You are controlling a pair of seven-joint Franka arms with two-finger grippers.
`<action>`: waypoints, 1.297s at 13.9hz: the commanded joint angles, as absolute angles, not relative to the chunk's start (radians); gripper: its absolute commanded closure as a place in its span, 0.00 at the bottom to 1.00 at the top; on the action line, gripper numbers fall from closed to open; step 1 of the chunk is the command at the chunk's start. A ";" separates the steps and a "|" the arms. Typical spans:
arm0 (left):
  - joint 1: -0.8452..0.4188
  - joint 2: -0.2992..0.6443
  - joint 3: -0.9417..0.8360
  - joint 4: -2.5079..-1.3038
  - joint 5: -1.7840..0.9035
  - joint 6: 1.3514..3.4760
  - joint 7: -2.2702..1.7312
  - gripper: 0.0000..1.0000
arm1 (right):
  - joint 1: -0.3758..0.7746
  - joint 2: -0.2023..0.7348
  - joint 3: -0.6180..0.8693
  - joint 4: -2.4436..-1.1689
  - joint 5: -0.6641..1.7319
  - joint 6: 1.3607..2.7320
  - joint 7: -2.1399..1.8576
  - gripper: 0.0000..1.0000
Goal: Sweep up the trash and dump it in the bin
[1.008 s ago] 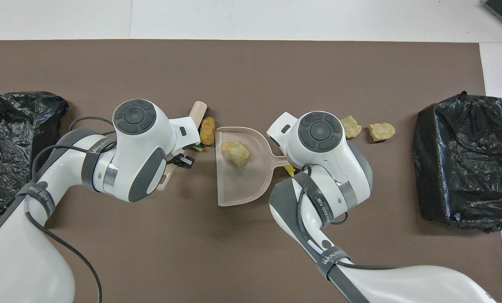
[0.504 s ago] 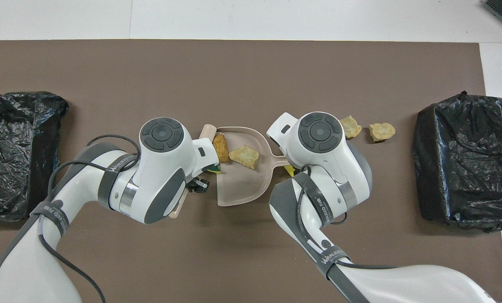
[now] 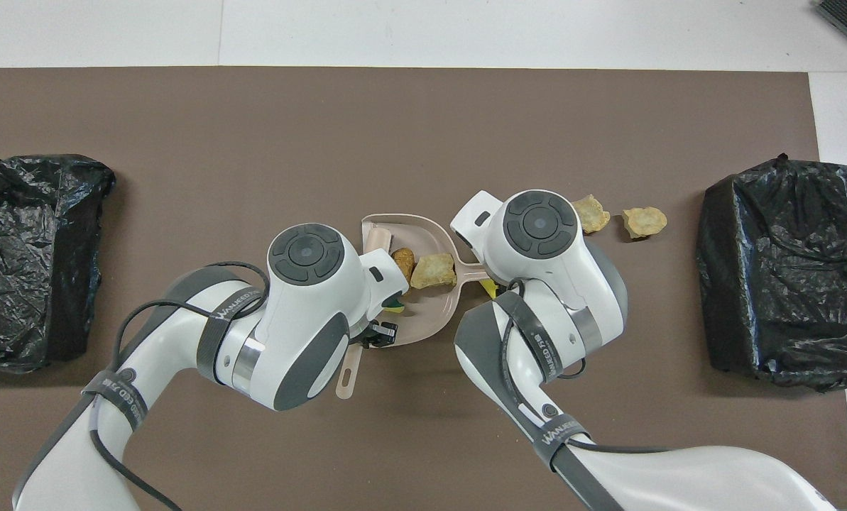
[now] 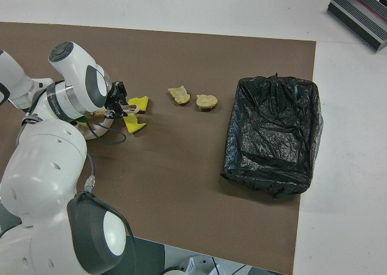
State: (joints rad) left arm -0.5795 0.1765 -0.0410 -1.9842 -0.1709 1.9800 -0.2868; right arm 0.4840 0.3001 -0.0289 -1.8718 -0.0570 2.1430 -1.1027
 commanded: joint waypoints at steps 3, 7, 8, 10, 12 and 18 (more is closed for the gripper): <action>-0.513 0.120 -0.026 -1.991 -0.198 1.991 -0.322 1.00 | 0.485 0.305 -0.025 -1.887 -0.052 2.178 -1.078 1.00; -0.407 -0.029 -0.026 -1.991 -0.196 1.928 -0.319 1.00 | 0.485 0.307 -0.025 -1.887 -0.052 2.178 -1.078 1.00; -0.382 -0.066 -0.025 -1.991 -0.196 1.887 -0.319 1.00 | 0.485 0.305 -0.025 -1.887 -0.052 2.178 -1.078 1.00; -0.368 -0.113 -0.023 -1.996 -0.193 1.785 -0.319 1.00 | 0.485 0.305 -0.025 -1.887 -0.052 2.178 -1.078 1.00; -0.373 -0.152 -0.026 -2.029 -0.193 1.705 -0.321 1.00 | 0.482 0.305 -0.025 -1.888 -0.054 2.178 -1.080 1.00; -0.483 -0.391 -0.037 -2.371 -0.196 1.828 -0.366 1.00 | 0.480 0.305 -0.025 -1.896 -0.054 2.184 -1.080 1.00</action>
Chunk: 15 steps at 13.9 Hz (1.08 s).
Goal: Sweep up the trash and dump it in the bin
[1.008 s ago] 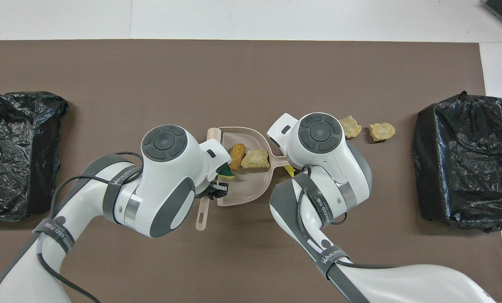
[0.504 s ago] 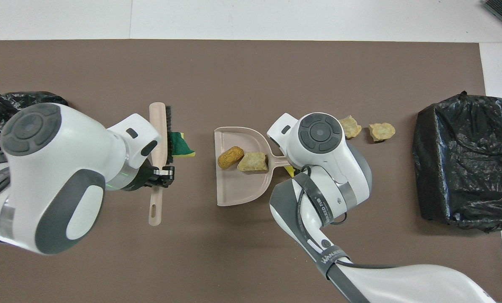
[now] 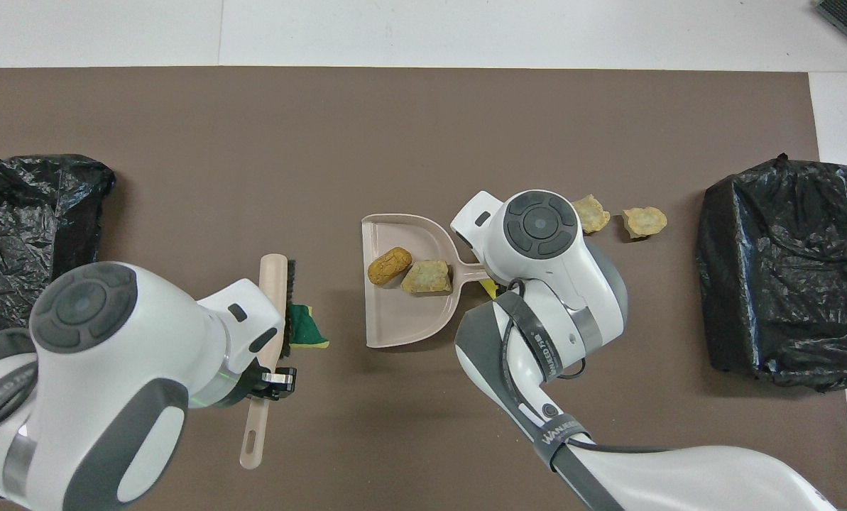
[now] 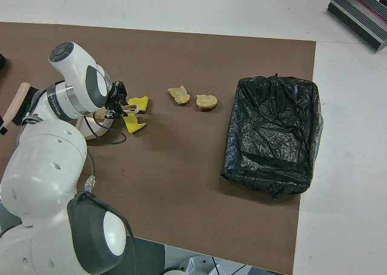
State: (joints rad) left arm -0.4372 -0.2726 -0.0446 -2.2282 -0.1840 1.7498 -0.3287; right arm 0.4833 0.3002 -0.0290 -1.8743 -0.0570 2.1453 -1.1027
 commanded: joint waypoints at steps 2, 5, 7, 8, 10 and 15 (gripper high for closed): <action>-0.528 -0.388 -0.037 -2.388 -0.196 1.864 -0.426 1.00 | 0.479 0.304 -0.025 -1.901 -0.054 2.186 -1.080 1.00; -0.575 -0.387 -0.037 -2.416 -0.198 1.888 -0.466 1.00 | 0.476 0.302 -0.025 -1.916 -0.054 2.201 -1.081 1.00; -0.598 -0.385 -0.038 -2.451 -0.198 1.939 -0.497 1.00 | 0.476 0.301 -0.025 -1.924 -0.054 2.207 -1.081 1.00; -0.620 -0.377 -0.038 -2.462 -0.204 1.957 -0.518 1.00 | 0.476 0.299 -0.025 -1.924 -0.054 2.207 -1.081 1.00; -0.634 -0.373 -0.038 -2.491 -0.216 1.994 -0.557 1.00 | 0.474 0.299 -0.025 -1.925 -0.054 2.207 -1.089 1.00; -0.526 -0.269 -0.031 -2.404 -0.285 2.138 -0.593 1.00 | 0.445 0.261 -0.021 -1.911 0.000 2.145 -1.170 1.00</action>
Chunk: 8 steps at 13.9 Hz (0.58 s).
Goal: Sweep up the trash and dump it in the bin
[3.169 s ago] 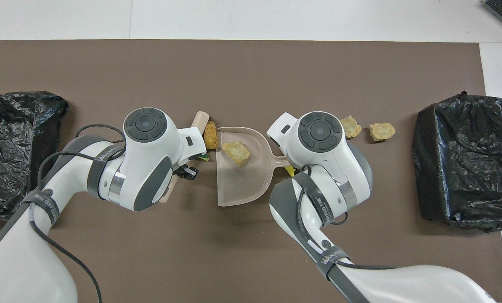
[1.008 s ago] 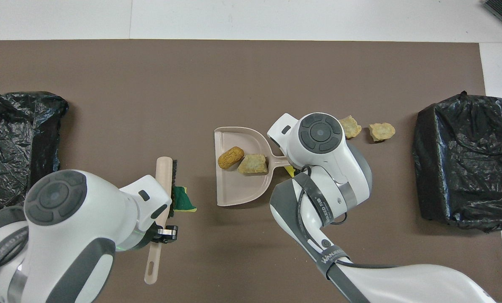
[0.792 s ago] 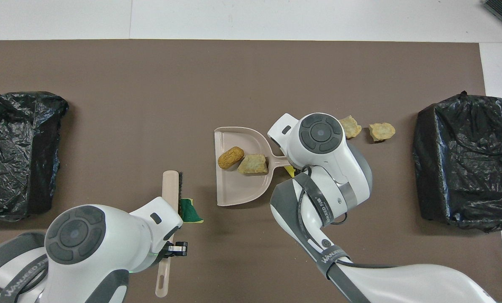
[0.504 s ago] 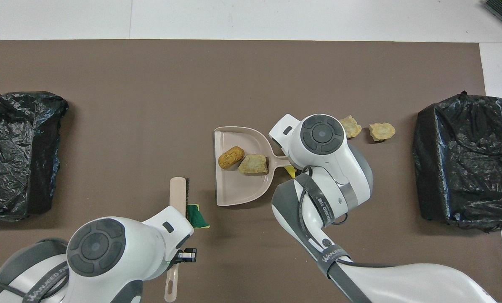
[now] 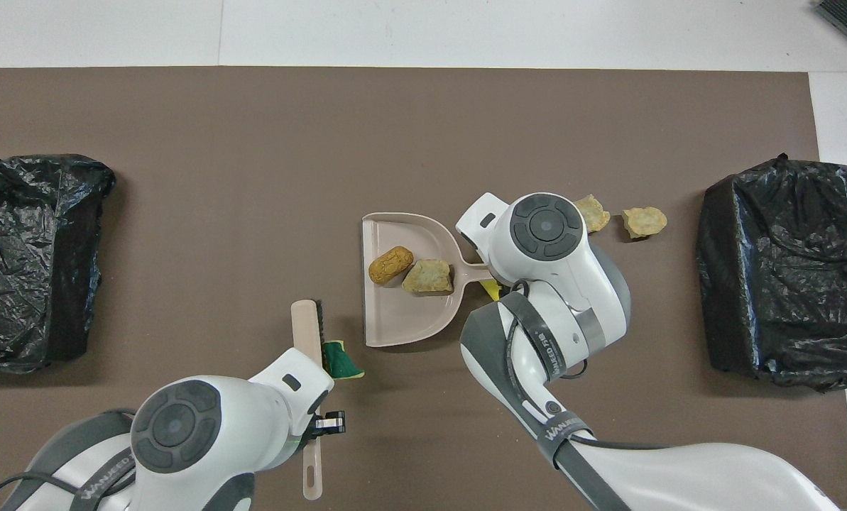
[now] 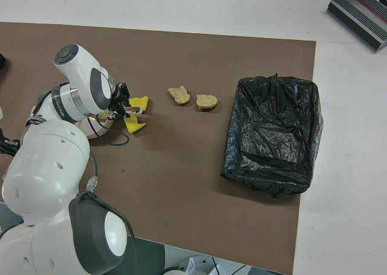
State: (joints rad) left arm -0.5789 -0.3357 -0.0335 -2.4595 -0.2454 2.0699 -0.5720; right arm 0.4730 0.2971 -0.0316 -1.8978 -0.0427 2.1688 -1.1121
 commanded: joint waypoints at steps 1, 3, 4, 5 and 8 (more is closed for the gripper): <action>-0.526 -0.234 -0.032 -2.387 -0.301 2.201 -0.623 1.00 | 0.439 0.253 -0.023 -1.911 0.014 2.122 -1.207 1.00; -0.541 -0.113 -0.037 -2.343 -0.302 2.337 -0.704 1.00 | 0.422 0.233 -0.020 -1.910 0.021 2.117 -1.238 1.00; -0.563 -0.060 -0.037 -2.309 -0.302 2.382 -0.722 1.00 | 0.422 0.233 -0.021 -1.908 0.035 2.118 -1.238 1.00; -0.566 -0.028 -0.038 -2.284 -0.302 2.394 -0.738 1.00 | 0.423 0.233 -0.021 -1.907 0.050 2.118 -1.239 1.00; -0.592 -0.018 -0.038 -2.275 -0.302 2.414 -0.741 1.00 | 0.433 0.233 -0.023 -1.908 0.052 2.129 -1.229 1.00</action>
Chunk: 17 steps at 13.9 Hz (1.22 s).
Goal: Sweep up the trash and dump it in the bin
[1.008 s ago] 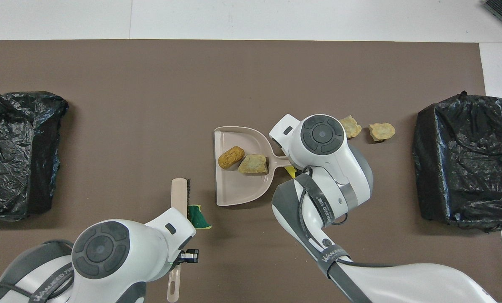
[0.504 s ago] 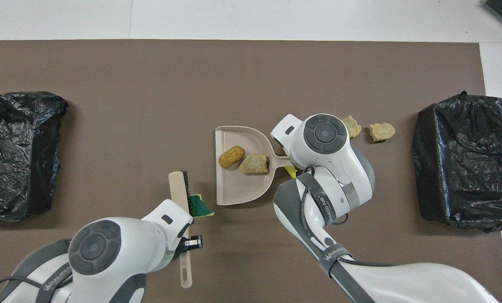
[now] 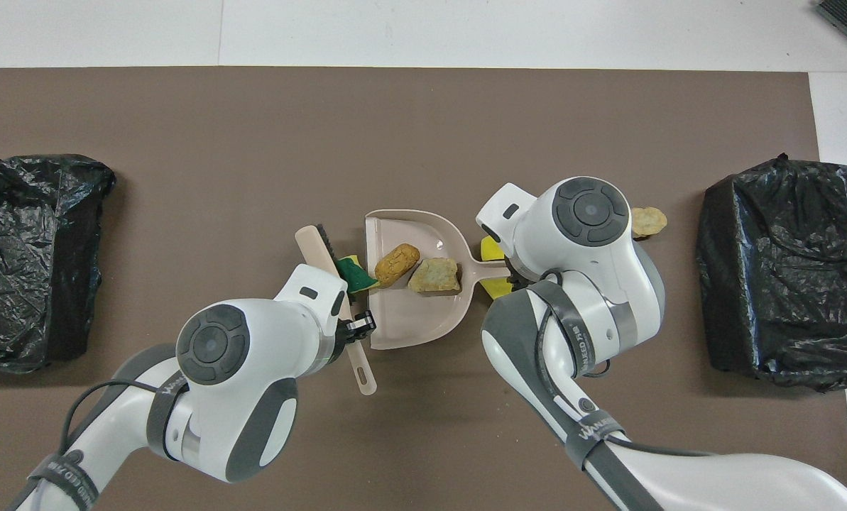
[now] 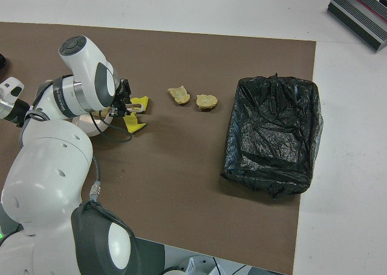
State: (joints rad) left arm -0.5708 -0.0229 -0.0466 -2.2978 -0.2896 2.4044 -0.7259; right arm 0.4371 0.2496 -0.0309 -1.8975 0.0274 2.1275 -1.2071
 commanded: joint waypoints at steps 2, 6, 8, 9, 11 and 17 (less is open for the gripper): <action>-0.621 -0.020 -0.038 -2.275 -0.305 2.410 -0.739 1.00 | 0.439 0.232 -0.023 -1.913 0.052 2.132 -1.227 1.00; -0.652 -0.046 -0.038 -2.281 -0.305 2.292 -0.721 1.00 | 0.440 0.235 -0.023 -1.934 0.054 2.158 -1.209 1.00; -0.664 -0.060 -0.038 -2.283 -0.305 2.206 -0.698 1.00 | 0.439 0.238 -0.023 -1.937 0.054 2.161 -1.212 1.00; -0.664 -0.070 -0.038 -2.281 -0.305 2.141 -0.671 1.00 | 0.439 0.236 -0.023 -1.937 0.054 2.161 -1.210 1.00; -0.675 -0.087 -0.038 -2.283 -0.305 2.065 -0.643 1.00 | 0.439 0.235 -0.021 -1.940 0.054 2.161 -1.200 1.00; -0.695 -0.142 -0.035 -2.272 -0.307 1.968 -0.646 1.00 | 0.440 0.232 -0.021 -1.960 0.054 2.172 -1.180 1.00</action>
State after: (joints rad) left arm -0.6803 -0.0924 -0.0545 -2.2760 -0.2929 2.0201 -0.6574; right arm 0.4426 0.2511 -0.0257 -1.9372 0.0343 2.1458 -1.2005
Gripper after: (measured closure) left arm 0.744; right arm 0.683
